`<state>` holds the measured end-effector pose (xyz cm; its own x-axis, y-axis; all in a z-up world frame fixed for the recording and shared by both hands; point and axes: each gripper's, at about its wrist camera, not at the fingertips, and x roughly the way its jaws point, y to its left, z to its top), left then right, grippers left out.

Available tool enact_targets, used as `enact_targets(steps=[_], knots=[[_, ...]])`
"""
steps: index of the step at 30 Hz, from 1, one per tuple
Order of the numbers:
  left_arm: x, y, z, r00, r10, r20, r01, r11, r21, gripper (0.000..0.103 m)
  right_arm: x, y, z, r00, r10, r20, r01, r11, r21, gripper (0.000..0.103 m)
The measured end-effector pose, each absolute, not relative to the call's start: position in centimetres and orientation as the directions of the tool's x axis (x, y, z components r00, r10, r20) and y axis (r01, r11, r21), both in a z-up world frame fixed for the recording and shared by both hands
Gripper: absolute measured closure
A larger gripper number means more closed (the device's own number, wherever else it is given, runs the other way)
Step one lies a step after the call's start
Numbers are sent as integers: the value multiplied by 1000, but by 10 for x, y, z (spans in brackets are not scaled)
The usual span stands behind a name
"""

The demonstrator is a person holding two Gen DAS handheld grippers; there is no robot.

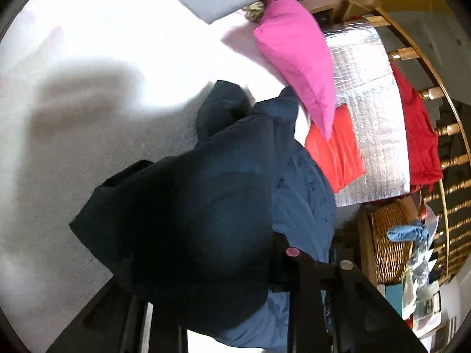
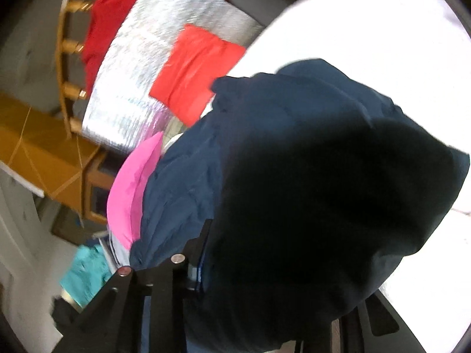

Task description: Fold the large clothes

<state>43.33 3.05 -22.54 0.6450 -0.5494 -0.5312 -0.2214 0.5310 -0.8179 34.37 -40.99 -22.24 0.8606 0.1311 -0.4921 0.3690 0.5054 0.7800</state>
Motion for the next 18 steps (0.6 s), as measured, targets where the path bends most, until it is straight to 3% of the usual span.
enact_targets(steps=[12, 14, 18], knots=[[407, 50, -218, 611, -539, -580, -203, 601, -773, 75, 268, -384, -220, 849, 194, -491, 325, 540, 776, 67], [413, 49, -223, 575, -538, -617, -211, 631, -747, 71, 260, -381, -226, 842, 195, -502, 331, 548, 768, 67], [420, 46, -231, 523, -518, -677, -246, 669, -702, 46, 268, -385, -239, 826, 209, -524, 354, 531, 770, 63]])
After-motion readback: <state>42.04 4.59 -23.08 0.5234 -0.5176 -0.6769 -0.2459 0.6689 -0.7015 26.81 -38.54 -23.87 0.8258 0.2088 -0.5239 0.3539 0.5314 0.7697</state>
